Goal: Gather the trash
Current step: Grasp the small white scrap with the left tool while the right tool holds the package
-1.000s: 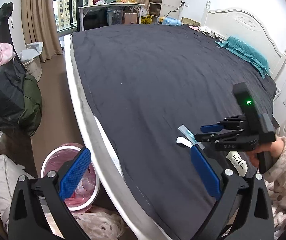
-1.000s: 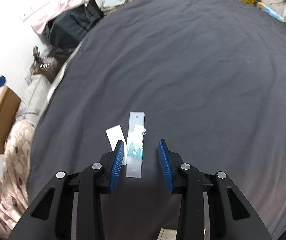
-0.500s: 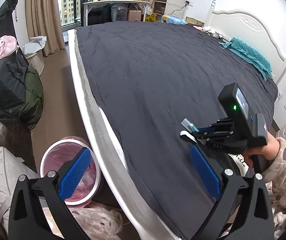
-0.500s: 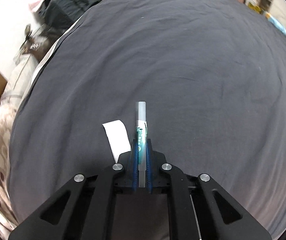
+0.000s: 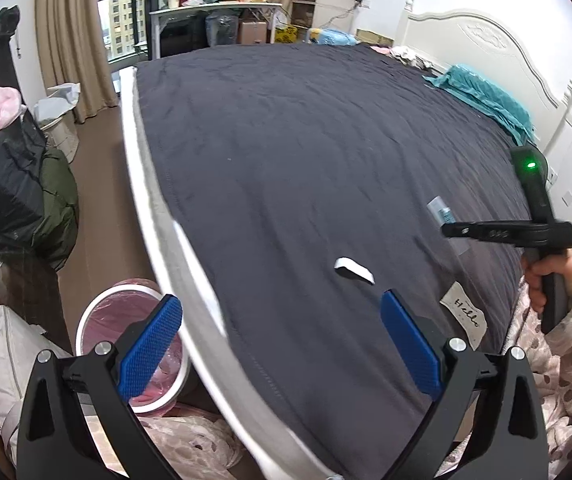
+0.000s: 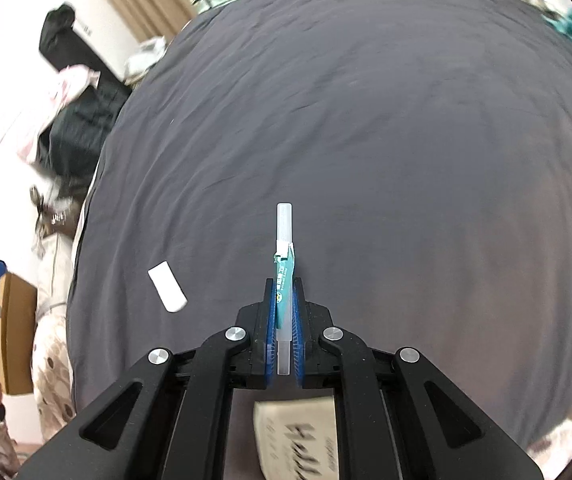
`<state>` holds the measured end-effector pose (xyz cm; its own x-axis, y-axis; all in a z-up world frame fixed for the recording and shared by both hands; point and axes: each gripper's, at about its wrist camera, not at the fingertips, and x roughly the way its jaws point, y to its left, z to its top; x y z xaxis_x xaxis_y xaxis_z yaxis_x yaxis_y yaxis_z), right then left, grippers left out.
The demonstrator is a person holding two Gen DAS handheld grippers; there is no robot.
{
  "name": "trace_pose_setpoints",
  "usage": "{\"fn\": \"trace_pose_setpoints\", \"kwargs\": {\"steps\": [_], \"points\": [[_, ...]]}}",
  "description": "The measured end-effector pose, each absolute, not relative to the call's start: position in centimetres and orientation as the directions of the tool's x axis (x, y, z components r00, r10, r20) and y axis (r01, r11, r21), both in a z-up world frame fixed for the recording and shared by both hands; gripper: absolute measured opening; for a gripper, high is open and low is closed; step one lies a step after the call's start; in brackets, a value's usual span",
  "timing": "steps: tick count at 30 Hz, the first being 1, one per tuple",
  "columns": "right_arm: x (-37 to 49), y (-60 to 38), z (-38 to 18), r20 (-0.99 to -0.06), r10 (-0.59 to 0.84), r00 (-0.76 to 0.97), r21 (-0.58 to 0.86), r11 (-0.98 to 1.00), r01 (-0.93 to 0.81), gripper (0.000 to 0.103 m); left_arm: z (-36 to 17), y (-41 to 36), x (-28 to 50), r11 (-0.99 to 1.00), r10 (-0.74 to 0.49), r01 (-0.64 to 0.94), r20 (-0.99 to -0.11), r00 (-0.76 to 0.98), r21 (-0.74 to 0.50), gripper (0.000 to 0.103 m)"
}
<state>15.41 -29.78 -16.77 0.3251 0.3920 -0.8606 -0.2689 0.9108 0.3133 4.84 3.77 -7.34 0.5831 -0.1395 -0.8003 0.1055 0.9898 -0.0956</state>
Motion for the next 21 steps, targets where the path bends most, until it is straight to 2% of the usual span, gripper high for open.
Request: {"fn": "trace_pose_setpoints", "kwargs": {"steps": [5, 10, 12, 13, 14, 16, 18, 19, 21], "points": [[14.0, -32.1, -15.1, -0.838, 0.407, 0.365, 0.332, 0.909, -0.253, 0.006, -8.6, 1.2, 6.5, 0.976, -0.216, 0.133, -0.822, 0.527, -0.171, 0.098], [14.4, -33.6, -14.1, -0.81, 0.441, 0.387, 0.37, 0.896, -0.246, 0.006, -11.8, 0.3, 9.2, 0.915, -0.377, 0.055, -0.801, 0.465, -0.399, 0.098], [14.4, -34.5, -13.8, -0.798, 0.458, 0.392, 0.391, 0.888, -0.241, 0.006, -13.1, 0.2, 10.0, 0.897, -0.395, 0.004, -0.796, 0.459, -0.443, 0.096], [14.4, -34.8, -13.8, -0.791, 0.466, 0.395, 0.403, 0.884, -0.237, 0.006, -13.9, 0.1, 10.5, 0.895, -0.389, -0.022, -0.803, 0.452, -0.446, 0.093], [14.5, -35.1, -13.8, -0.784, 0.475, 0.399, 0.414, 0.88, -0.234, 0.006, -14.3, 0.1, 10.7, 0.896, -0.382, -0.033, -0.807, 0.45, -0.442, 0.086], [14.5, -35.7, -13.7, -0.776, 0.486, 0.402, 0.427, 0.874, -0.234, 0.007, -15.1, -0.1, 11.1, 0.905, -0.359, -0.048, -0.817, 0.451, -0.424, 0.082], [14.4, -35.6, -13.7, -0.773, 0.489, 0.405, 0.43, 0.872, -0.232, 0.006, -15.8, -0.6, 11.7, 0.912, -0.352, -0.036, -0.826, 0.441, -0.408, 0.072], [14.4, -36.0, -13.8, -0.77, 0.491, 0.406, 0.437, 0.871, -0.225, 0.006, -16.0, -0.9, 12.0, 0.913, -0.355, -0.03, -0.828, 0.433, -0.407, 0.07], [14.2, -36.7, -14.1, -0.769, 0.492, 0.408, 0.445, 0.87, -0.211, 0.007, -16.9, -1.5, 12.4, 0.902, -0.384, -0.021, -0.826, 0.413, -0.43, 0.059]]}}
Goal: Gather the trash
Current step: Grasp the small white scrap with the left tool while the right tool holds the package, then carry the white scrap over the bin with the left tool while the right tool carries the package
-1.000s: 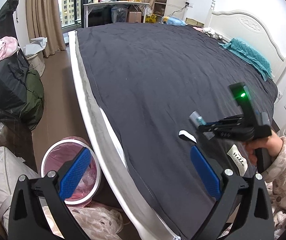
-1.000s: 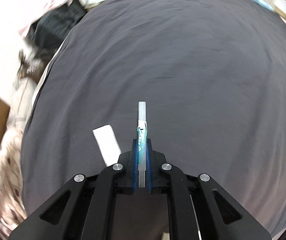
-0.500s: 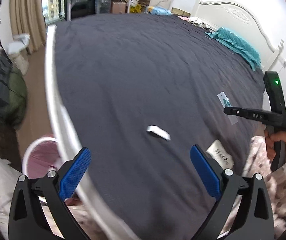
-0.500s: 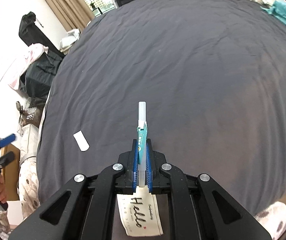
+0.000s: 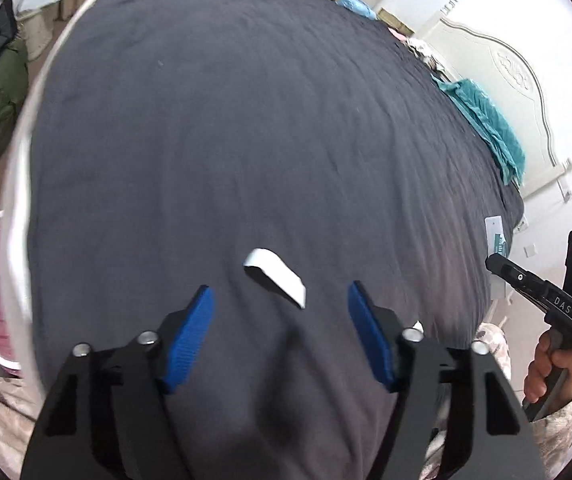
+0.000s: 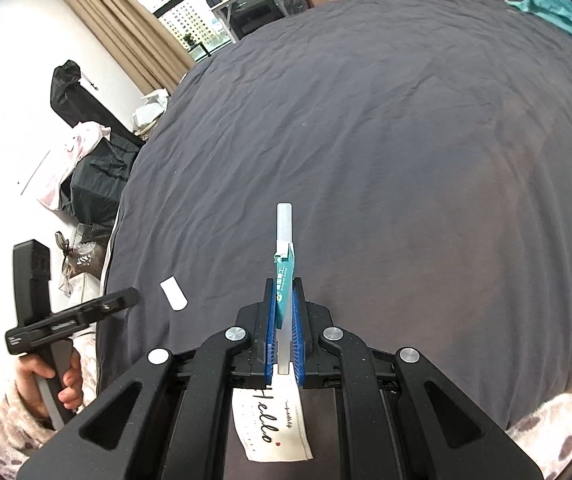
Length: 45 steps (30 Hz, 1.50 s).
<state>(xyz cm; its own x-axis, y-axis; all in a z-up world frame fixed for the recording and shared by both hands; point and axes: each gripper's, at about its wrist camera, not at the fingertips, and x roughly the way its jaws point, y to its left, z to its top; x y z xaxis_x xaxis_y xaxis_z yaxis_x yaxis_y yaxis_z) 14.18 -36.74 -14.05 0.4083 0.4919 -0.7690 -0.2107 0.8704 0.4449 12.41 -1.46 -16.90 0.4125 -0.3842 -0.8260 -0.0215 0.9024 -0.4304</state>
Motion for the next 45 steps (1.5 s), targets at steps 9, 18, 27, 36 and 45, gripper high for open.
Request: {"fn": "trace_pose_setpoints", "kwargs": {"steps": [9, 18, 27, 36, 45], "points": [[13.7, -38.3, -14.4, -0.771, 0.484, 0.414, 0.457, 0.873, -0.17, 0.006, -20.1, -3.2, 14.2, 0.884, -0.408, -0.071, -0.837, 0.366, -0.462, 0.031], [13.5, -37.9, -14.7, -0.78, 0.478, 0.405, 0.454, 0.876, -0.161, 0.007, -20.4, -3.5, 15.7, 0.89, -0.408, -0.048, -0.84, 0.357, -0.453, 0.002], [13.4, -37.7, -14.4, -0.785, 0.463, 0.411, 0.432, 0.885, -0.173, 0.006, -14.7, -7.2, 12.8, 0.967, -0.224, 0.214, -0.864, 0.45, -0.139, 0.0], [12.2, -35.6, -13.2, -0.811, 0.427, 0.401, 0.363, 0.904, -0.227, 0.006, -9.7, -7.6, 9.9, 0.961, -0.189, 0.272, -0.823, 0.536, -0.044, 0.0], [12.2, -31.7, -12.3, -0.826, 0.425, 0.37, 0.316, 0.893, -0.32, 0.006, -8.7, -1.6, 6.3, 0.986, -0.136, 0.155, -0.811, 0.569, -0.056, 0.0]]}}
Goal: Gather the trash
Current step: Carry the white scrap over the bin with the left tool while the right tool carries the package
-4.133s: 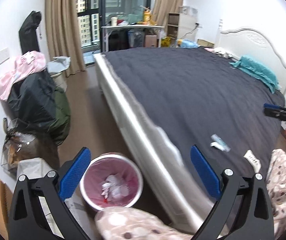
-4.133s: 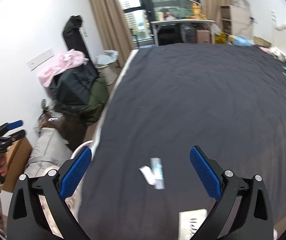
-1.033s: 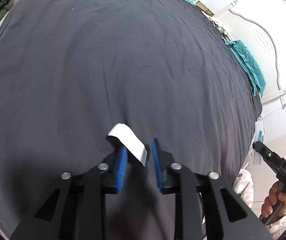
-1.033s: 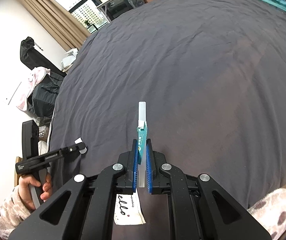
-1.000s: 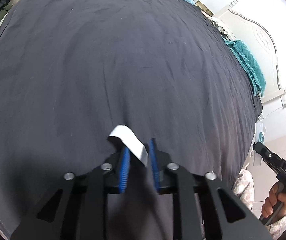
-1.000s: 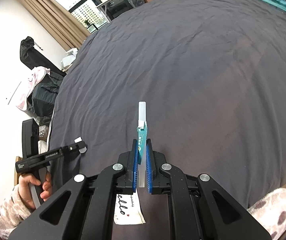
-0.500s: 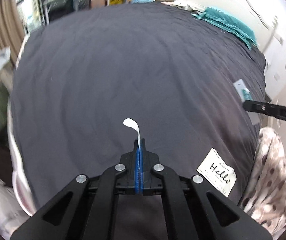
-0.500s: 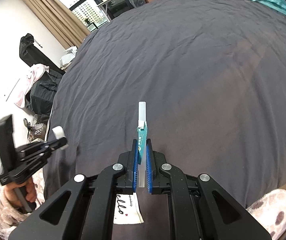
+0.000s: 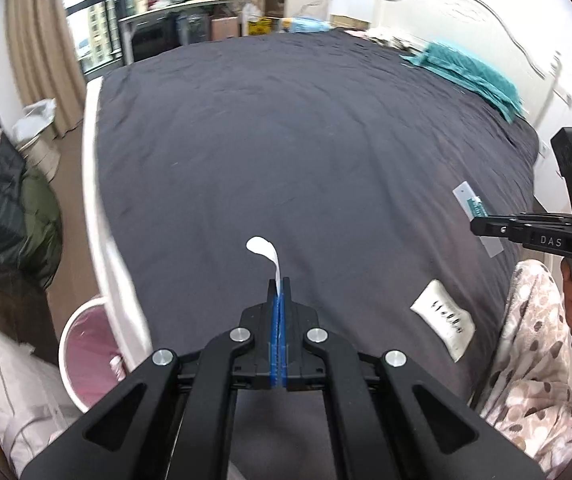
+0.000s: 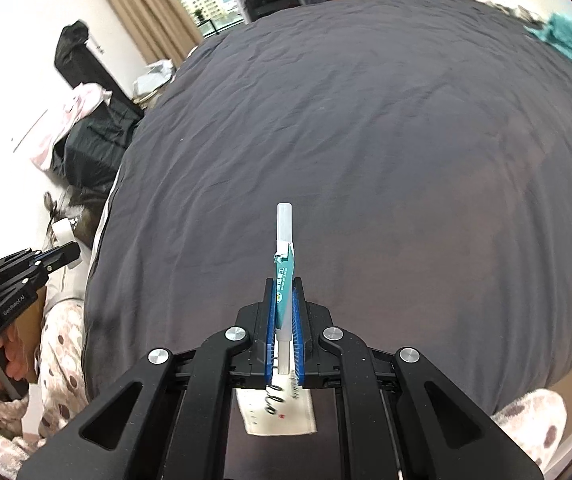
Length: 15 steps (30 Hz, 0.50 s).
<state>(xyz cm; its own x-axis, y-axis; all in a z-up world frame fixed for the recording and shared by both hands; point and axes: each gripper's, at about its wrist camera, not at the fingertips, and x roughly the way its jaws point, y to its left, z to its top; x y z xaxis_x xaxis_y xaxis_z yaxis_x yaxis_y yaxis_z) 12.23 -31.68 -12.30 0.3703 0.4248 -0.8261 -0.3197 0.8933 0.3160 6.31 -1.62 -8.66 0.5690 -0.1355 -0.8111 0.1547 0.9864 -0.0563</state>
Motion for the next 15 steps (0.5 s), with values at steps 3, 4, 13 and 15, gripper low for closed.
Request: {"fn": "trace_pose_setpoints", "kwargs": {"steps": [3, 4, 13, 15], "points": [[12.6, -29.7, -12.0, -0.83, 0.437, 0.348, 0.309, 0.878, -0.366, 0.006, -8.7, 0.7, 5.2, 0.993, -0.11, 0.104, -0.809, 0.577, -0.061, 0.0], [12.8, -28.6, -11.8, -0.833, 0.438, 0.338, 0.3, 0.871, -0.39, 0.006, -8.7, 1.5, 4.8, 0.994, -0.103, 0.089, -0.808, 0.58, -0.062, 0.0], [12.8, -20.9, -10.1, -0.838, 0.46, 0.296, 0.254, 0.807, -0.533, 0.006, -9.1, 9.7, 1.5, 0.996, 0.005, -0.077, -0.814, 0.582, -0.049, 0.0], [12.9, -18.7, -10.0, -0.842, 0.464, 0.275, 0.248, 0.786, -0.567, 0.006, -9.3, 11.3, 0.9, 0.993, 0.022, -0.106, -0.815, 0.579, -0.048, 0.0]]}}
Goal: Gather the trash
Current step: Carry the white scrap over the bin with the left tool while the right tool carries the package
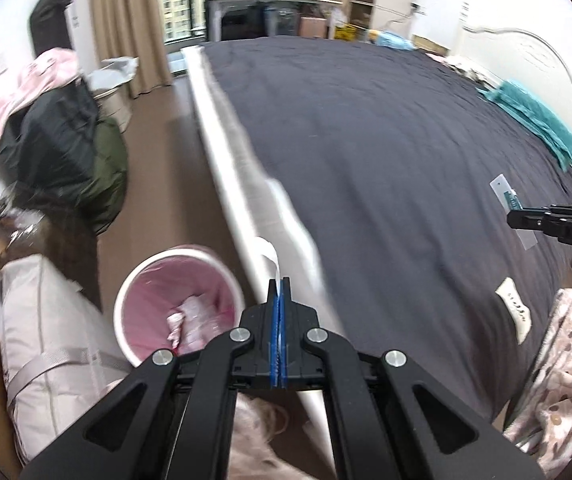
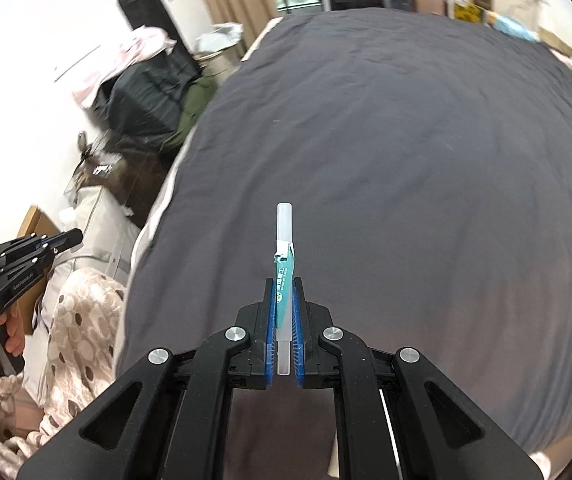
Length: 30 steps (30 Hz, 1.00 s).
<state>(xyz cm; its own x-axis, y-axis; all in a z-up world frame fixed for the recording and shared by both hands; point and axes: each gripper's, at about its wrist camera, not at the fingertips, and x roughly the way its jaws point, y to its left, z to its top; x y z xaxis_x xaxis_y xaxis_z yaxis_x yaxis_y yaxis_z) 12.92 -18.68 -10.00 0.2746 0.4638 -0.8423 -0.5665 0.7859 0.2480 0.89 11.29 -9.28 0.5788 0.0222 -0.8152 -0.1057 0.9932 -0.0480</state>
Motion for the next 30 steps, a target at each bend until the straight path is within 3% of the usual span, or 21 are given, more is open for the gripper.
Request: {"fn": "trace_pose_setpoints", "kwargs": {"steps": [9, 18, 23, 30], "points": [[13.0, -10.1, -9.6, -0.859, 0.46, 0.222, 0.196, 0.698, -0.689, 0.006, -9.4, 17.3, -1.7, 0.98, 0.093, -0.198, -0.814, 0.573, -0.027, 0.0], [12.4, -1.9, -8.7, -0.861, 0.474, 0.184, 0.155, 0.589, -0.793, 0.006, -9.3, 21.7, -2.4, 0.982, 0.136, -0.188, -0.806, 0.576, 0.032, 0.0], [12.2, 2.9, -8.5, -0.862, 0.488, 0.136, 0.152, 0.506, -0.849, 0.006, -10.0, 24.2, -2.1, 0.987, 0.131, -0.153, -0.807, 0.576, 0.05, 0.0], [12.5, 9.5, -9.4, -0.881, 0.466, 0.082, 0.12, 0.387, -0.914, 0.006, -11.9, 28.6, -0.8, 0.998, 0.033, -0.069, -0.813, 0.582, -0.009, 0.0]]}}
